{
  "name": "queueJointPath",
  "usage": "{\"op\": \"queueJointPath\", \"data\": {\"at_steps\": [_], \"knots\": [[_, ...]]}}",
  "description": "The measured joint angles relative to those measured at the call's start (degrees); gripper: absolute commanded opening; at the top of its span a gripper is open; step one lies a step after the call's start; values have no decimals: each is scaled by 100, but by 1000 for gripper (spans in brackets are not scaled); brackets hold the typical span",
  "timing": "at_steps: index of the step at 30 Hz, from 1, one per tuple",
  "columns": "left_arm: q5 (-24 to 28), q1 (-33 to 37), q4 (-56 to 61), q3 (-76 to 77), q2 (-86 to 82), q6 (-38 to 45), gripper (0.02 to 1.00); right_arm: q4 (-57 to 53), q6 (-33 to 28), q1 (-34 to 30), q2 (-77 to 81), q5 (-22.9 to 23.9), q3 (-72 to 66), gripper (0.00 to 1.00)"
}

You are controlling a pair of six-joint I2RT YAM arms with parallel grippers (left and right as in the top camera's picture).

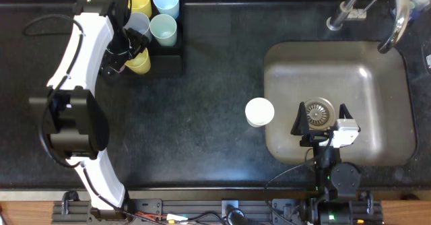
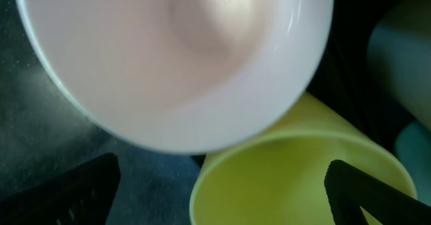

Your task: Store Cups

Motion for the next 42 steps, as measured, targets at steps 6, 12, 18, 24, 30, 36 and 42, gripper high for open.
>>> {"op": "queueJointPath", "data": {"at_steps": [6,12,18,24,30,36,42], "knots": [[-2,-55,-11,-68,-1095,190,998,0,-2,-2,2,2,0,996],[-103,-160,-551,-83,-3018,1342,998,4,-2,0,0,2,0,996],[-212,-186,-160,-1567,-5254,3128,998,-2,-4,0,0,0,0,998],[-92,-186,3405,-5359,-7418,5049,998,2,-2,-2,2,0,0,998],[566,-186,7930,-8706,-9344,6212,998,0,0,-2,0,2,0,998],[680,-186,8240,-9420,-10701,6518,996,0,-2,0,0,0,0,998],[625,-186,6284,-9556,-11377,6614,998,-2,-2,-2,0,0,0,998]]}}
